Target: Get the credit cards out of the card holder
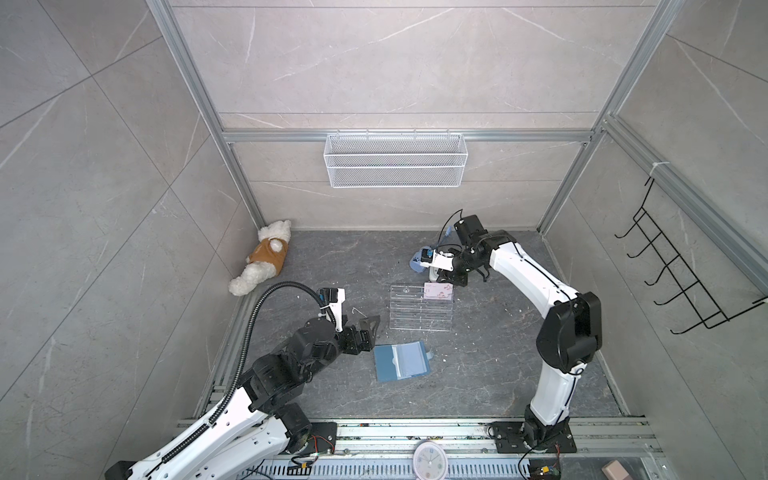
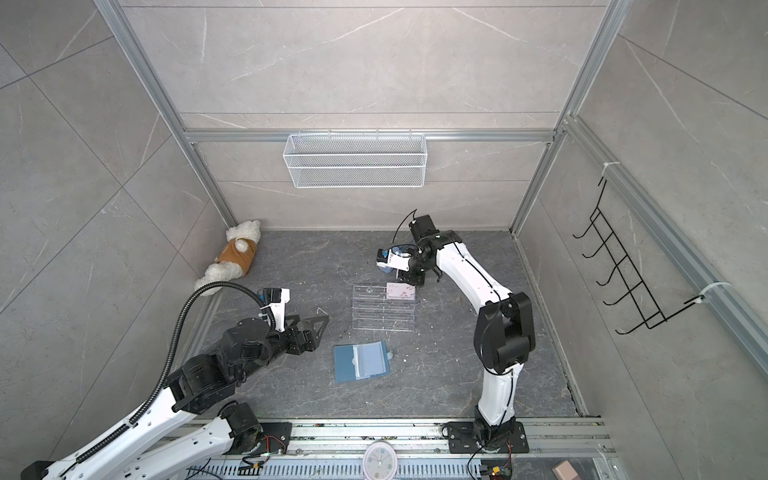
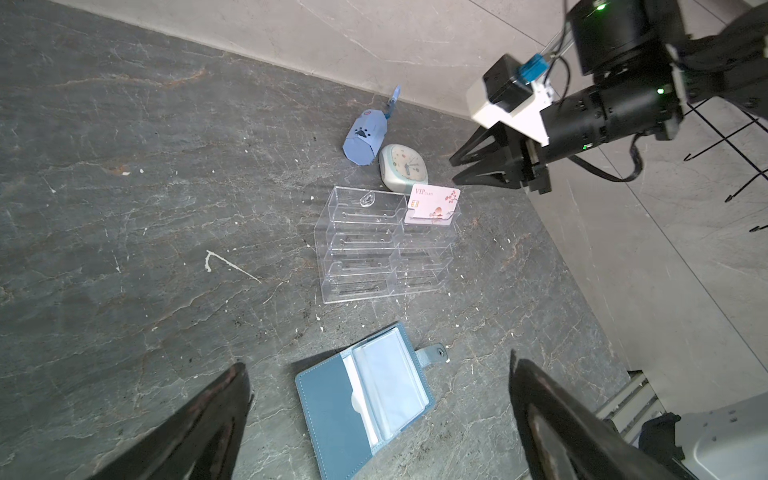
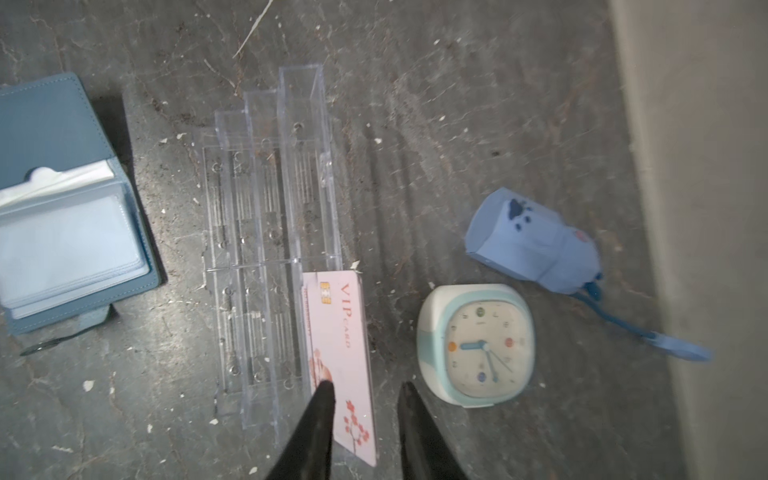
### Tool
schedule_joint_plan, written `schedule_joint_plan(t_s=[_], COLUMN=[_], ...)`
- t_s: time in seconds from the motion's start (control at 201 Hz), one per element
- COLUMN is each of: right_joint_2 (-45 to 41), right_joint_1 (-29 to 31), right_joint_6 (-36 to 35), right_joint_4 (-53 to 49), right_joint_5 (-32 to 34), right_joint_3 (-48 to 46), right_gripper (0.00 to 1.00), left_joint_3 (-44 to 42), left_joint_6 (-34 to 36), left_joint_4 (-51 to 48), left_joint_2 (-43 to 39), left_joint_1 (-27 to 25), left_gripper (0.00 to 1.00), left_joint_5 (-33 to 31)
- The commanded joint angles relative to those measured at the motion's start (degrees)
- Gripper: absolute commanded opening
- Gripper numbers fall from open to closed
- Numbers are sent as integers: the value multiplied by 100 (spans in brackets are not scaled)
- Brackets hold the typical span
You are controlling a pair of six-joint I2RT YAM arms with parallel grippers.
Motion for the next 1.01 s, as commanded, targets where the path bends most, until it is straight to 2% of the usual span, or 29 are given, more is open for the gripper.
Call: schedule_joint_plan(t_s=[0.0, 0.164, 0.209, 0.453, 0.503, 0.523, 0.533, 0.547, 0.896, 1.005], right_joint_2=[-657, -1392, -1628, -2827, -3027, -3104, -3148, -3207, -4408, -4789], right_joint_1=[-5, -81, -105, -177, -172, -177, -180, -182, -225, -224], right_joint_6=[232, 581, 685, 1187, 1291, 1346, 1385, 1426, 2837, 3295], right_joint_4=[617, 1402, 1649, 2793, 2909, 2974, 3003, 3049, 3764, 3917], right_joint_5=[222, 437, 515, 785, 783, 785, 783, 796, 990, 1296], right_joint_3=[-262, -840, -1040, -2199, -2385, -2462, -2490, -2553, -3670, -4025], right_gripper=[37, 49, 55, 67, 78, 86, 96, 99, 100, 100], left_joint_3=[-72, -210, -259, -374, -403, -419, -427, -437, -379, -287], left_joint_6=[-206, -285, -299, -97, -5, 29, 45, 83, 914, 1161], left_joint_4=[220, 313, 326, 278, 281, 282, 285, 280, -211, -352], left_joint_2=[41, 12, -38, -338, -420, -455, -474, -501, -1151, -1266], left_joint_1=[-3, -4, -12, -3, -4, -3, -3, -3, -7, -4], left_gripper=[99, 99, 99, 100, 100, 100, 100, 100, 100, 100], left_joint_5=[105, 40, -65, -330, -379, -412, -427, -462, -1515, -1828])
